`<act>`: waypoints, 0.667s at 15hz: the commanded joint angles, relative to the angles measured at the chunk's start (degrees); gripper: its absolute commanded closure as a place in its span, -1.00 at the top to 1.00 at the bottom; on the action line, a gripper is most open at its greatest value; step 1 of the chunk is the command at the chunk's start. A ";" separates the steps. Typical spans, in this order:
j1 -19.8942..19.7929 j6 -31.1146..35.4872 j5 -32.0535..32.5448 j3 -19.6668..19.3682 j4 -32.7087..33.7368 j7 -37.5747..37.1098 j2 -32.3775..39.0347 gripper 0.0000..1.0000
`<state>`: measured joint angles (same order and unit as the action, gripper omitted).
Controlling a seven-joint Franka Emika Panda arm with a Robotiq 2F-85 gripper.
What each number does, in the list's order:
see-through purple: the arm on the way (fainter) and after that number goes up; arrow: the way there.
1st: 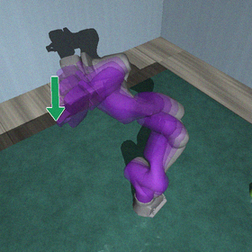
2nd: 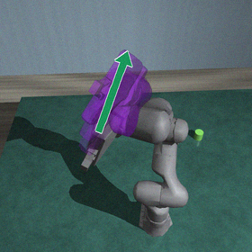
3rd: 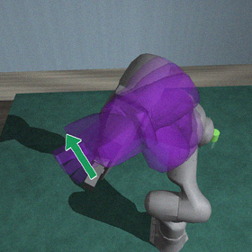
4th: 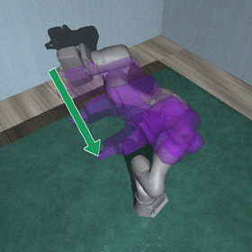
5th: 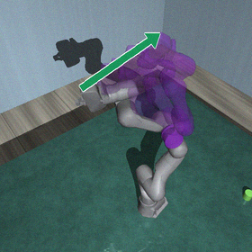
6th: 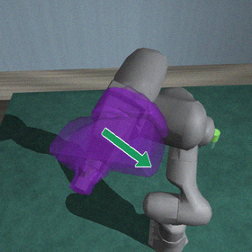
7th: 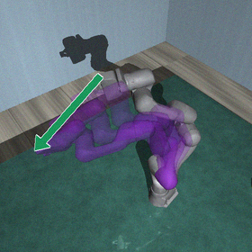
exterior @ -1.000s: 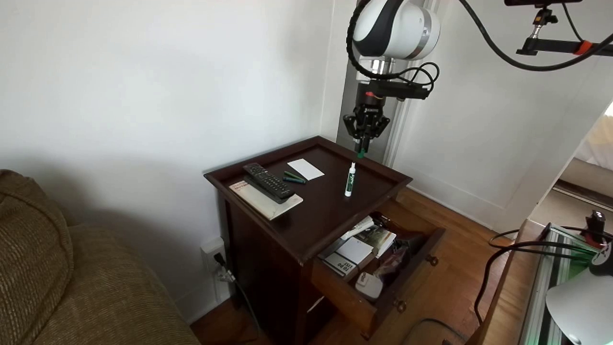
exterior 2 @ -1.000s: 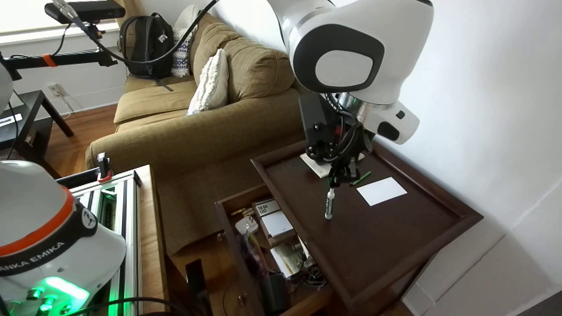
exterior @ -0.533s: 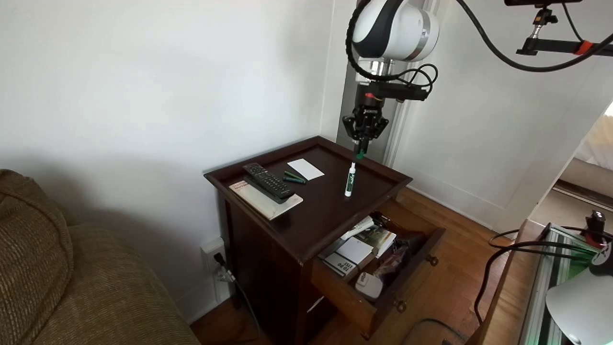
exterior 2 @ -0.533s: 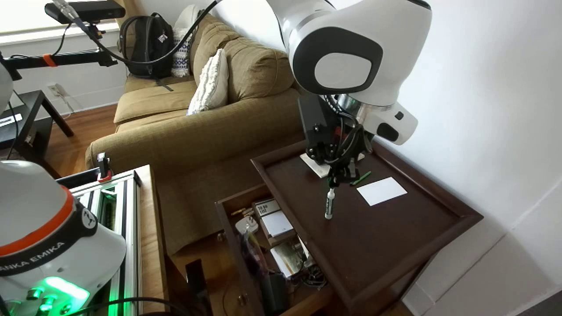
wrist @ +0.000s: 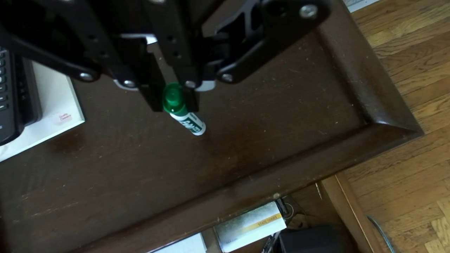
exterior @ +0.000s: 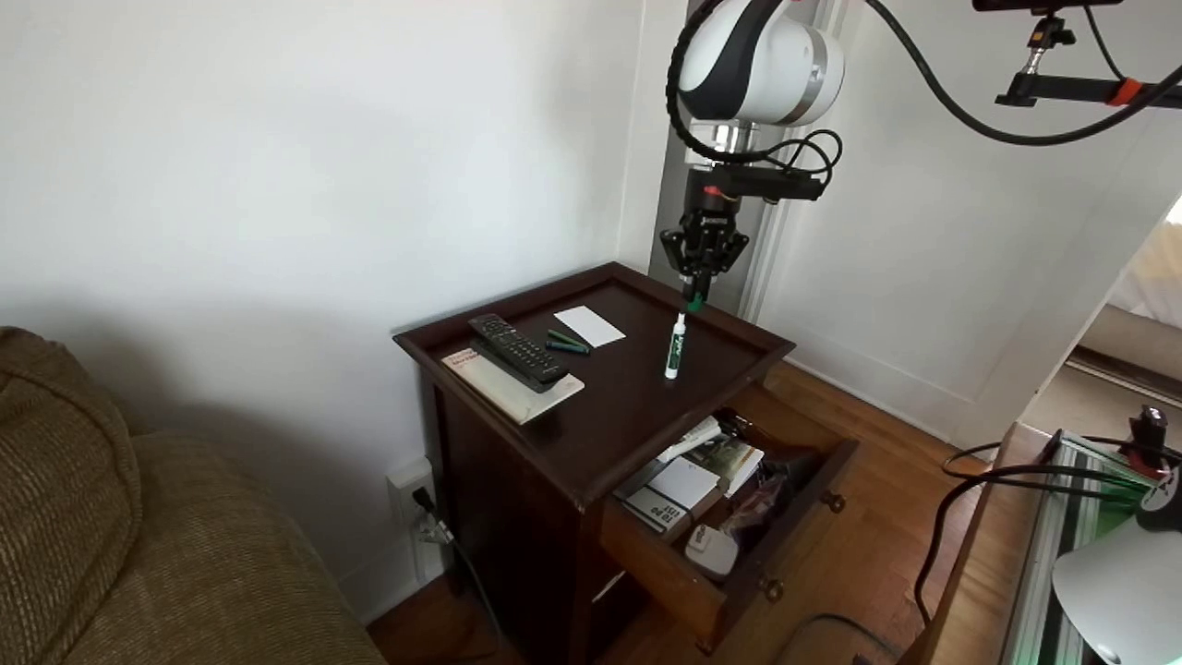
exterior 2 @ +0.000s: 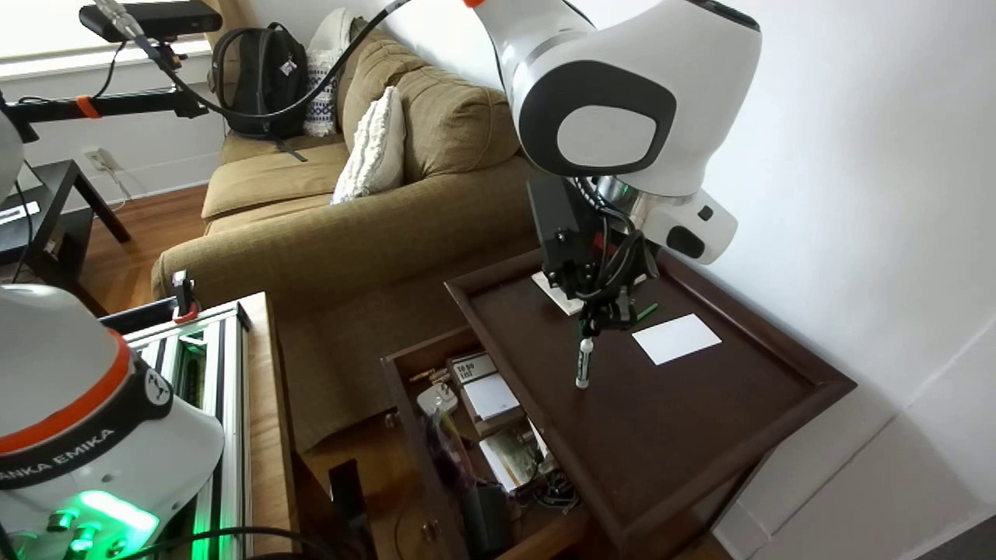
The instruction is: Put the green cap on the marker
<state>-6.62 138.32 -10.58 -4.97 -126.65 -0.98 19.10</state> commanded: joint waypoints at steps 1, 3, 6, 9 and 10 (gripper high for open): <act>-1.11 1.73 -1.66 1.02 0.02 2.18 0.78 -0.91; -1.12 1.71 -1.78 1.15 0.11 2.38 0.77 -0.91; -1.15 1.73 -1.95 1.31 0.37 2.63 0.78 -0.91; -1.22 1.94 -2.01 1.28 0.99 2.68 1.30 -0.91; -1.27 1.89 -2.10 1.32 1.15 2.75 1.45 -0.91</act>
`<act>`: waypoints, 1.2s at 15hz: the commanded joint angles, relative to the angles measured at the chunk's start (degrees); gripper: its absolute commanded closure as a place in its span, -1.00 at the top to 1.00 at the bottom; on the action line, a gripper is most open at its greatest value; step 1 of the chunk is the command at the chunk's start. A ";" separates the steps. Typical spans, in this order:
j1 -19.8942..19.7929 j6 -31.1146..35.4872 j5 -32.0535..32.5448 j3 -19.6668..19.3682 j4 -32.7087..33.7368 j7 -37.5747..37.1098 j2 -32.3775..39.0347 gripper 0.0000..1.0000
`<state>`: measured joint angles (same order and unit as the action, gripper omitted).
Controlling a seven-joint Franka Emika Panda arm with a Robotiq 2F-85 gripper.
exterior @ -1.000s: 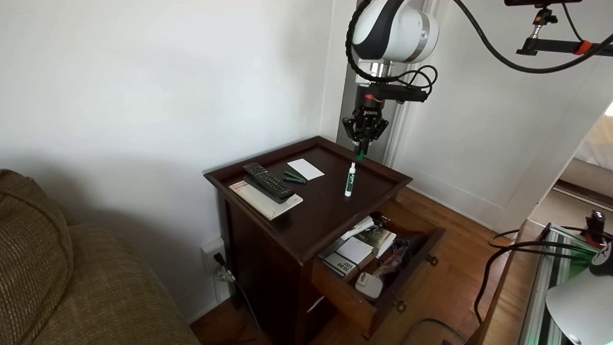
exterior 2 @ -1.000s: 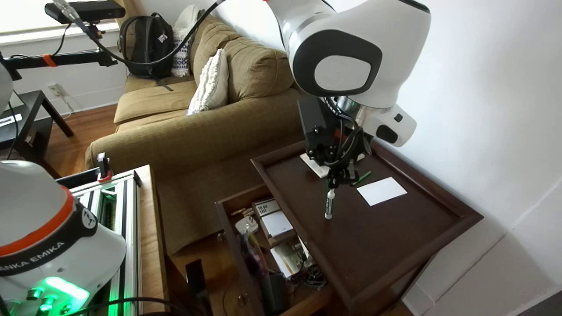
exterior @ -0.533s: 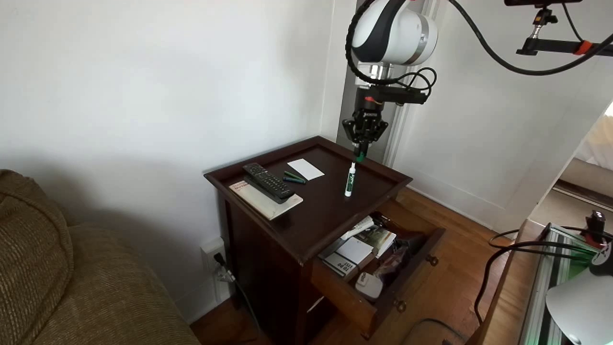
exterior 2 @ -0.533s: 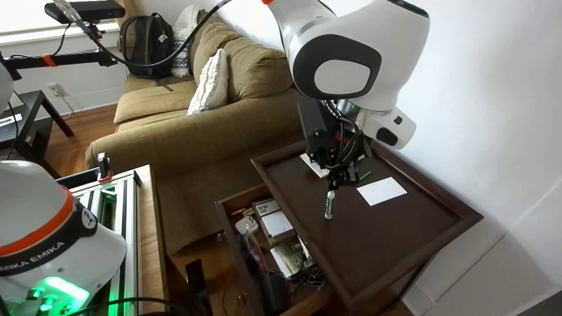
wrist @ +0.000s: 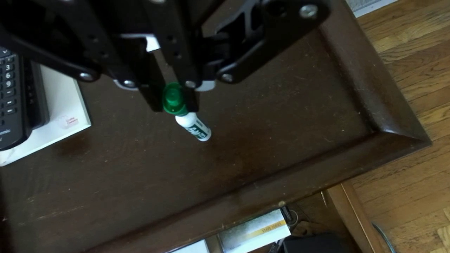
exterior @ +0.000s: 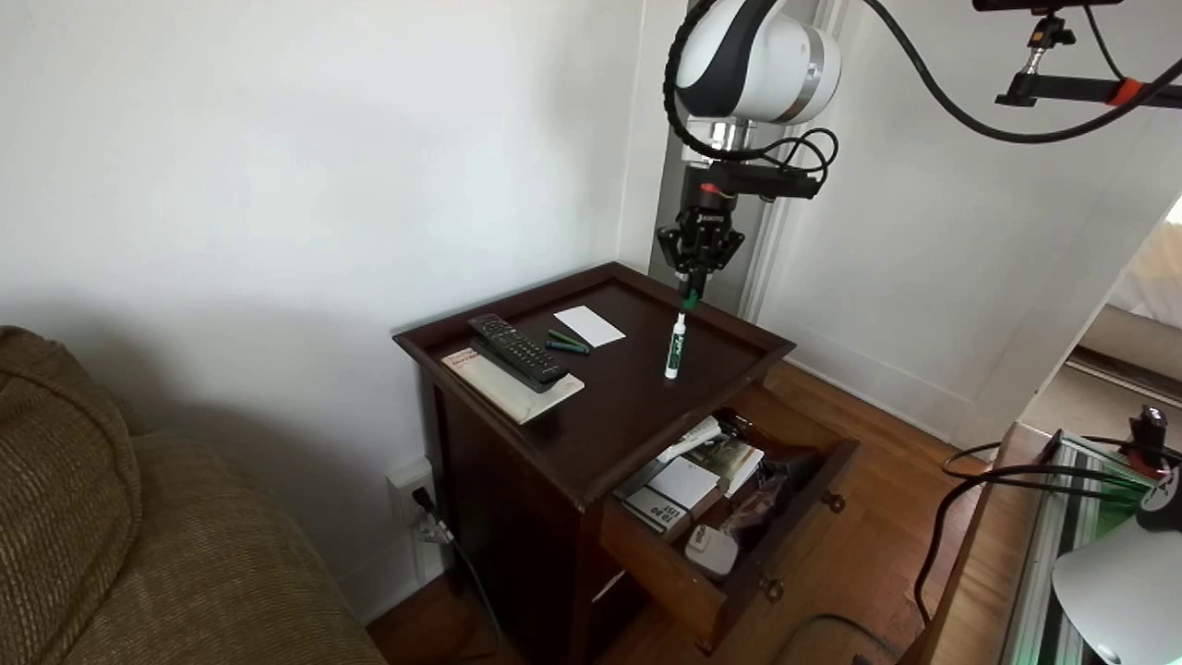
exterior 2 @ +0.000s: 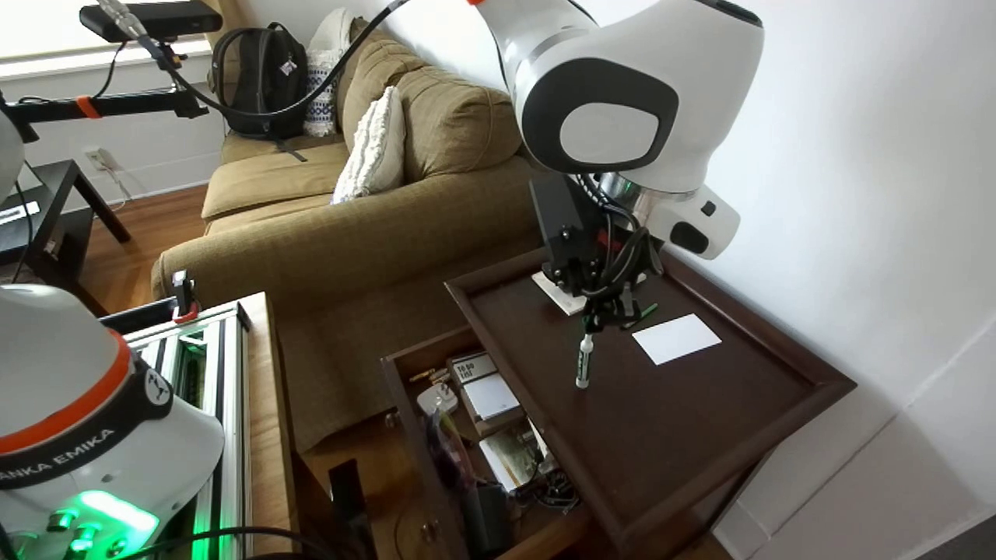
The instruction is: Put the green cap on the marker
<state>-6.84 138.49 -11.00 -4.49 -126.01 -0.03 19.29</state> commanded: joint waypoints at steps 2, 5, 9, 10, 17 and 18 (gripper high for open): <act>-1.13 1.78 -1.81 0.96 0.63 1.95 1.57 -0.91; -1.12 1.69 -2.05 1.22 0.72 2.17 1.96 -0.91; -1.08 1.97 -2.20 1.38 1.10 2.37 2.39 -0.91; -1.05 2.05 -2.07 1.34 1.26 2.32 2.54 -0.91; -0.79 1.02 -1.09 1.08 2.01 1.90 3.49 -0.91; -0.77 0.75 -1.02 1.06 2.02 1.87 3.52 -0.91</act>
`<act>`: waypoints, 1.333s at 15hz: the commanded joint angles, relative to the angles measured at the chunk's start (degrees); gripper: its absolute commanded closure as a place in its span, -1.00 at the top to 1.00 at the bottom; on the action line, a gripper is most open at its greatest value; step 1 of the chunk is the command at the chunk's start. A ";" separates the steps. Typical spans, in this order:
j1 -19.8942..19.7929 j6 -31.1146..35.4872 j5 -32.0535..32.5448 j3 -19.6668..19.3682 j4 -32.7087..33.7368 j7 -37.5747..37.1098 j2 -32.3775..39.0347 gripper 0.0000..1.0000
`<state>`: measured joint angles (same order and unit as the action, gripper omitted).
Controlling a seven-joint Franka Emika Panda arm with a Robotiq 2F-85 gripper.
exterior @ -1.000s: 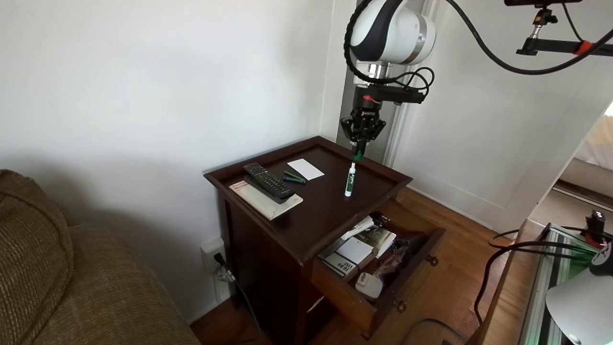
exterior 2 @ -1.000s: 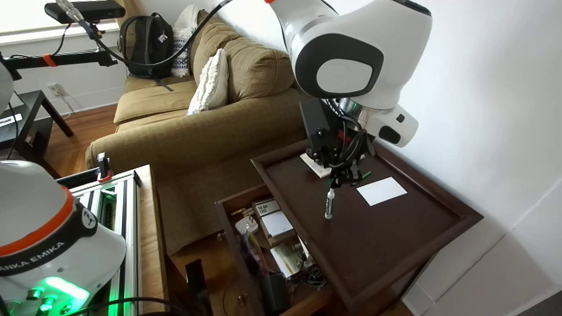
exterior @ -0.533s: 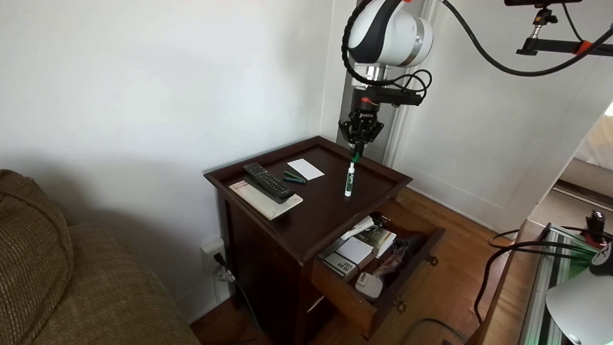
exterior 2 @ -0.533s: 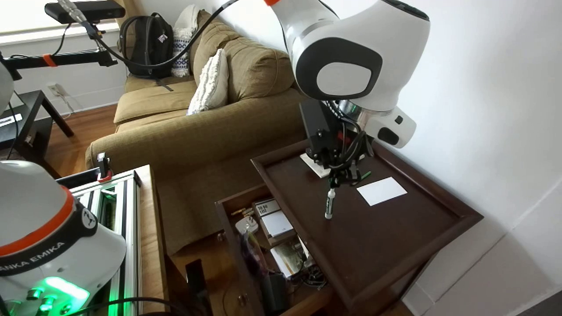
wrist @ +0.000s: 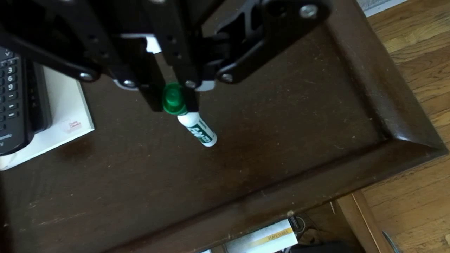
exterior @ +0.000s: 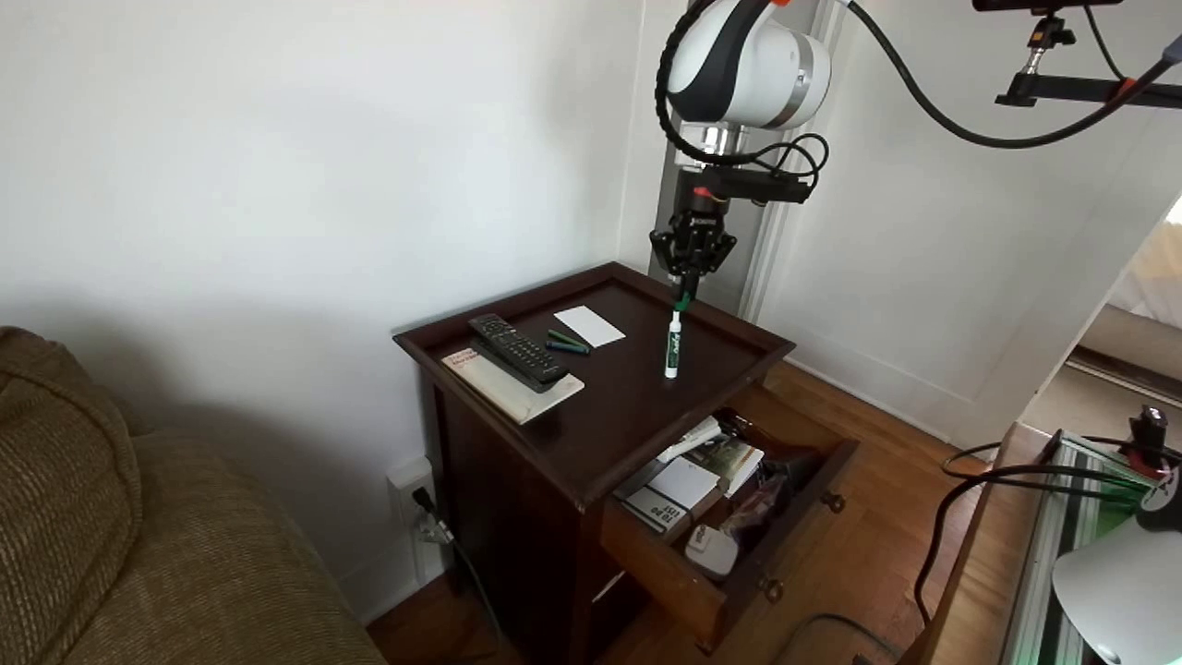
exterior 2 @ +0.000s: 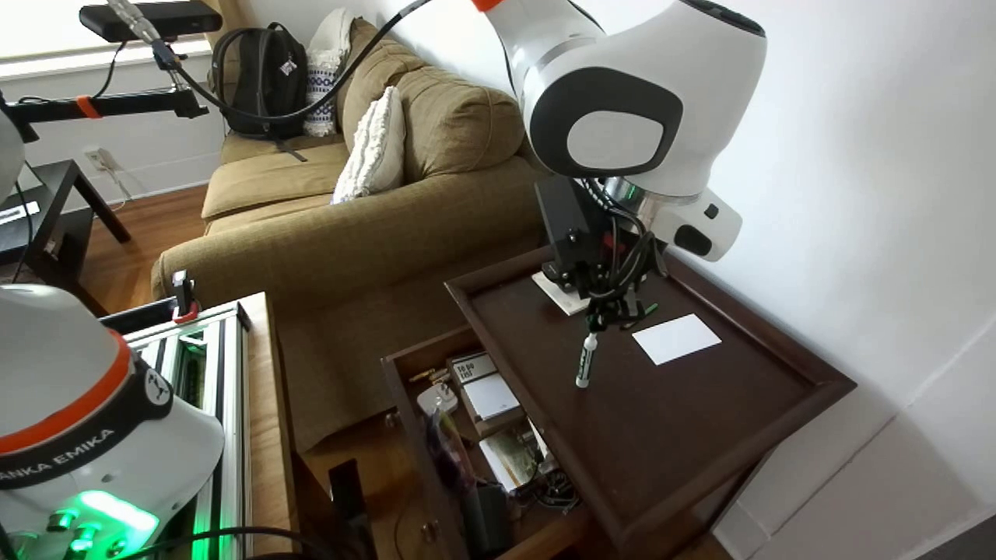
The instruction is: Put the green cap on the marker
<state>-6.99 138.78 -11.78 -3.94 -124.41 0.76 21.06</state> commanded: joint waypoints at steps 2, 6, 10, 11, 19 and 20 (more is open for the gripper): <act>-0.58 0.15 -0.09 0.50 0.37 1.06 1.73 -0.91; -0.42 -0.03 0.25 0.37 0.27 0.79 1.39 -0.91; -0.61 -0.18 -0.25 0.50 0.34 0.90 1.08 -0.91; -0.63 -0.38 -0.29 0.51 0.39 0.87 0.99 -0.91; -0.92 -4.01 -1.24 0.80 1.08 0.61 0.16 -0.91; -0.83 -4.80 -1.12 0.69 1.23 0.33 0.11 -0.91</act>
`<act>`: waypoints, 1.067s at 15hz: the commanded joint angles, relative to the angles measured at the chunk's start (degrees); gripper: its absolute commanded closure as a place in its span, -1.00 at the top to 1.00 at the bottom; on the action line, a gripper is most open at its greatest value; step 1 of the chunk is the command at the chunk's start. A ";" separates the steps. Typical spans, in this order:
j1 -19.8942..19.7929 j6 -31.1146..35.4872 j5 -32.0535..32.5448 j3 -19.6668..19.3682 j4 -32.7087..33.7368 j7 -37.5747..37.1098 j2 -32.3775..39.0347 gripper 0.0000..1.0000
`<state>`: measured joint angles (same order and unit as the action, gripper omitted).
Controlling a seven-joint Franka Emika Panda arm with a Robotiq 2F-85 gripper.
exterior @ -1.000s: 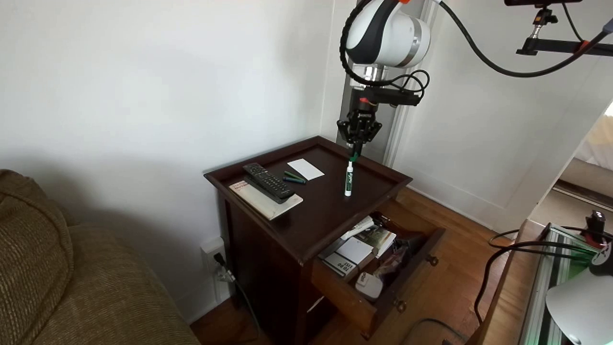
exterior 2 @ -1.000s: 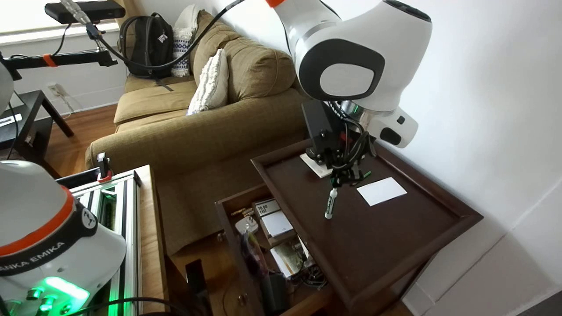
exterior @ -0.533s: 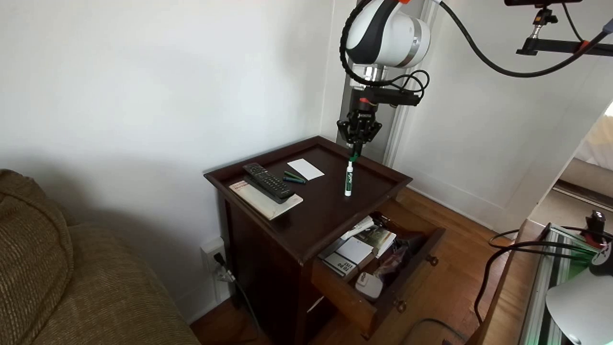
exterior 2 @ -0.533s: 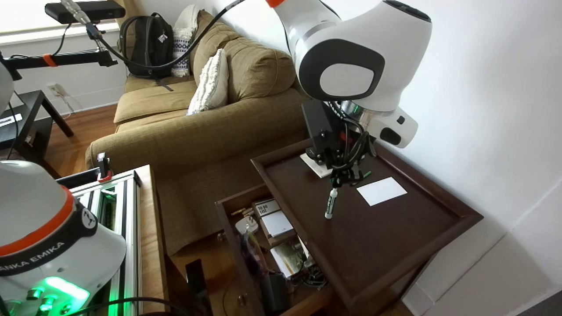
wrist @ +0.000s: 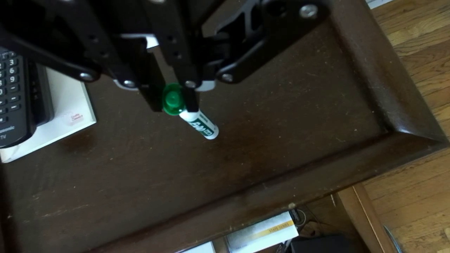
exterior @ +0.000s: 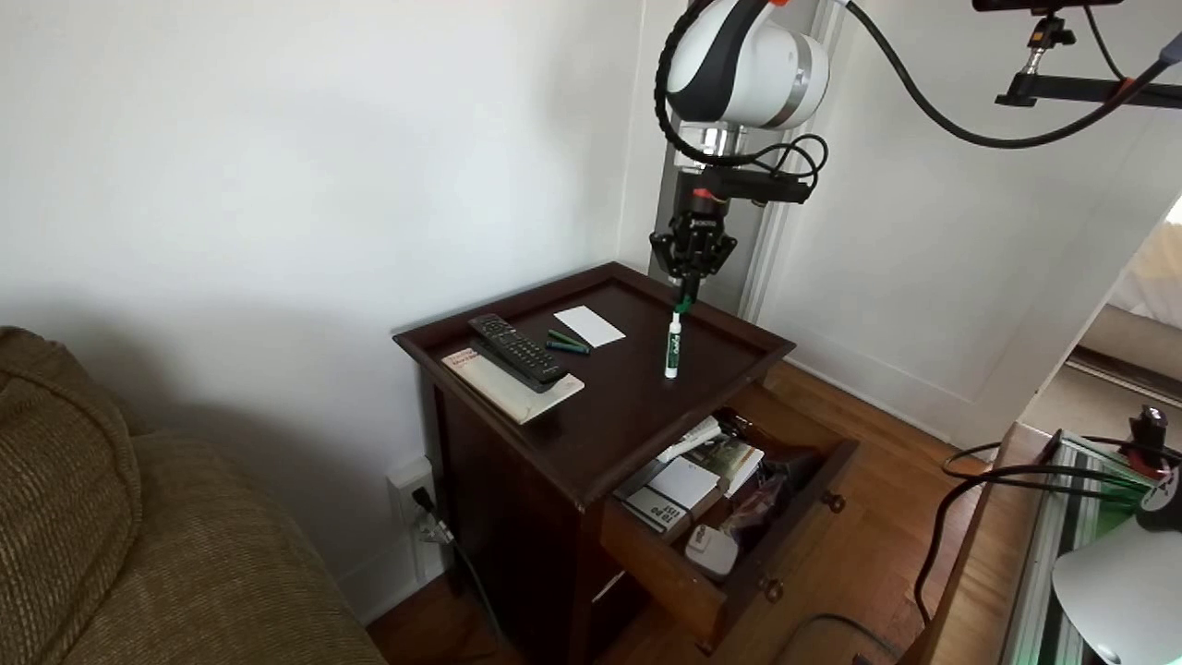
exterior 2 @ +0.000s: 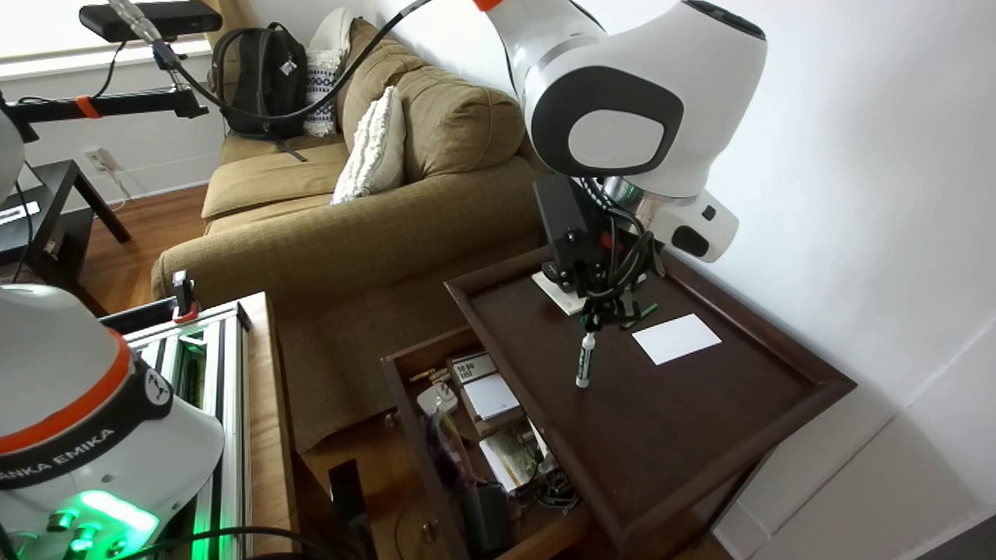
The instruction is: Put the green cap on the marker
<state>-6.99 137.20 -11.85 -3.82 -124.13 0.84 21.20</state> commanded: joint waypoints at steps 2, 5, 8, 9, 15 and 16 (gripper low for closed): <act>-0.58 -4.41 -0.58 0.24 1.29 -0.40 -0.02 -0.91; -0.72 -5.15 -0.83 0.08 2.10 -0.75 0.39 -0.91; -1.14 -5.76 -1.25 0.05 2.90 -0.83 0.82 -0.91; -1.34 -6.03 -1.42 0.05 3.19 -0.85 1.04 -0.91; -2.22 -8.73 -2.72 0.11 5.01 -0.93 1.97 -0.91; -2.27 -9.16 -2.80 0.11 5.33 -0.98 2.18 -0.91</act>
<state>-8.58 130.63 -13.07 -3.91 -120.76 0.00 22.05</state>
